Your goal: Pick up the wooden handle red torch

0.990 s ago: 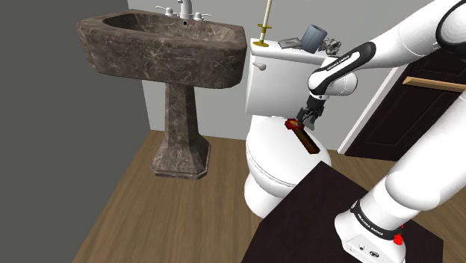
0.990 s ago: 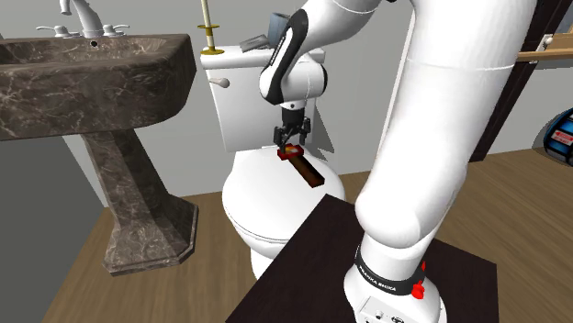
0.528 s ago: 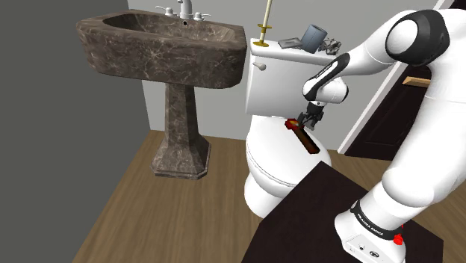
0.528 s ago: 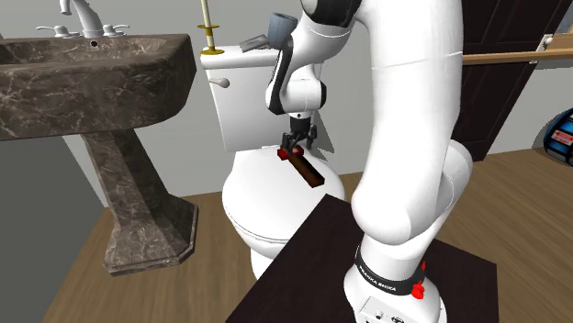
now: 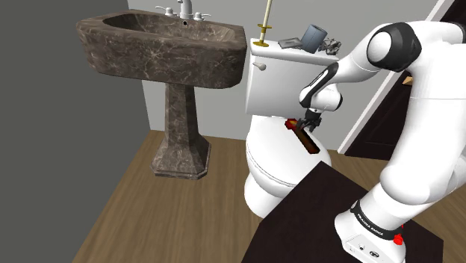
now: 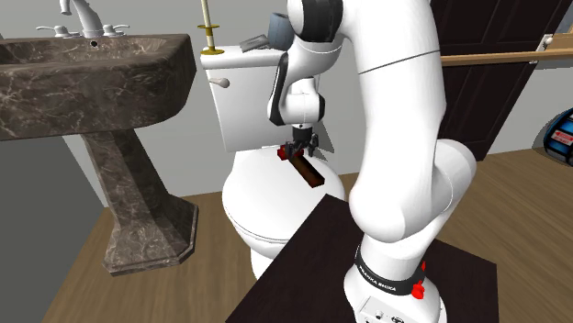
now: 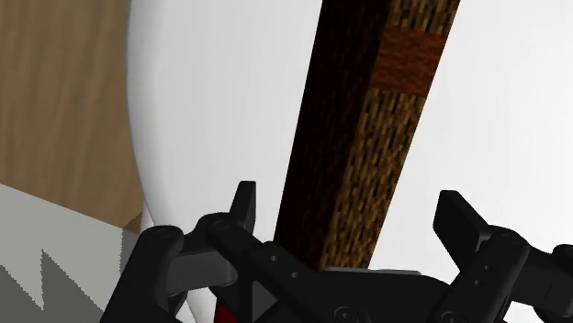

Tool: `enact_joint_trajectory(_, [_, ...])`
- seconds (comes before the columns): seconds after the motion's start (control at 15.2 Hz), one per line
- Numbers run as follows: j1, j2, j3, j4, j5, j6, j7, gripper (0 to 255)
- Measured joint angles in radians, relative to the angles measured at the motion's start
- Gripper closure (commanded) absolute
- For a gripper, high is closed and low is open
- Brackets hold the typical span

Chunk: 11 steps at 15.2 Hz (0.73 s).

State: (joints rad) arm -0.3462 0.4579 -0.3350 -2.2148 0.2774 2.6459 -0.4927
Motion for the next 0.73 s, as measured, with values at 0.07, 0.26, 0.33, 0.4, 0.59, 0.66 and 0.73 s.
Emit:
enact_joint_trajectory(0.07, [-0.005, 0.016, 0.008, 0.005, 0.009, 0.01, -0.005, 0])
enact_joint_trajectory(0.26, [-0.015, 0.033, 0.016, 0.012, 0.018, 0.02, -0.015, 255])
enact_joint_trajectory(0.33, [-0.016, 0.035, 0.016, 0.013, 0.019, 0.021, -0.015, 255])
enact_joint_trajectory(0.4, [-0.016, 0.035, 0.016, 0.013, 0.019, 0.021, -0.016, 255])
enact_joint_trajectory(0.59, [-0.017, 0.035, 0.016, 0.014, 0.019, 0.021, -0.016, 255])
enact_joint_trajectory(0.66, [-0.017, 0.035, 0.016, 0.014, 0.019, 0.021, -0.016, 255])
enact_joint_trajectory(0.73, [-0.017, 0.036, 0.016, 0.015, 0.019, 0.021, -0.016, 255])
